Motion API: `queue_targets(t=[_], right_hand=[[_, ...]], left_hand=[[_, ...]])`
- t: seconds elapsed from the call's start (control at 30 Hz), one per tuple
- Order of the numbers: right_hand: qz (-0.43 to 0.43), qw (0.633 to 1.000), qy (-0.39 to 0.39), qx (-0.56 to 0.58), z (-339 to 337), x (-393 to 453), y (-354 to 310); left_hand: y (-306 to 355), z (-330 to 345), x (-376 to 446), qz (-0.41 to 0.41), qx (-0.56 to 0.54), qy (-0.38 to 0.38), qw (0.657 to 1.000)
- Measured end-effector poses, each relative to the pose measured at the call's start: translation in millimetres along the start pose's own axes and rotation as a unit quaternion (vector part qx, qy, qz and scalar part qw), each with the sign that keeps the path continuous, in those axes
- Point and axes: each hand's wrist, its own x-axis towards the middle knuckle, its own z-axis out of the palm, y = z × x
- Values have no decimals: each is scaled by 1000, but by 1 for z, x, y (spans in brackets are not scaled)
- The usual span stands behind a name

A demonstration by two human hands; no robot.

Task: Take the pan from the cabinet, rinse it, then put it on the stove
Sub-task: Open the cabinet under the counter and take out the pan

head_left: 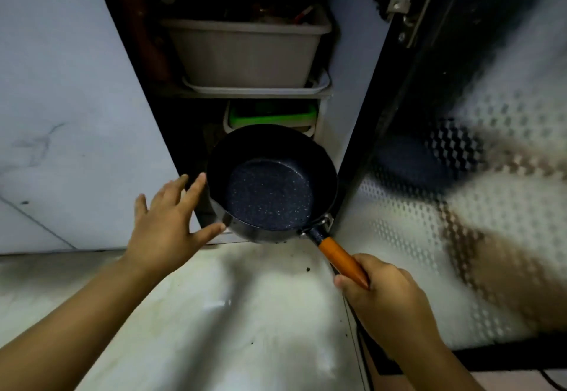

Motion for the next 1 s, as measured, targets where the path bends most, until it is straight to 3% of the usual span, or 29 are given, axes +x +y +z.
queue_targets(t=[0.13, 0.27, 0.4, 0.53, 0.67, 0.8, 1.0], right_hand=[[-17, 1000, 10, -3, -14, -11, -13], [-21, 999, -28, -14, -55, -36, -41], [-2, 996, -89, -7, -113, -69, -75], [23, 990, -140, 8, -183, -108, -109], [48, 985, -166, 12, -259, -141, -146], [51, 985, -161, -12, -329, -171, -187], [65, 994, -91, 8, -413, -204, -235]], left_hand=[[5, -26, -8, -15, -72, -32, 997], [14, -76, -26, -33, -128, -56, 990], [29, -146, -47, -53, -206, -115, 970], [59, -234, -67, -55, -310, -190, 930], [95, -324, -81, -93, -286, -227, 926], [125, -407, -82, -104, -293, -233, 922], [158, -498, -64, -57, -334, -205, 918]])
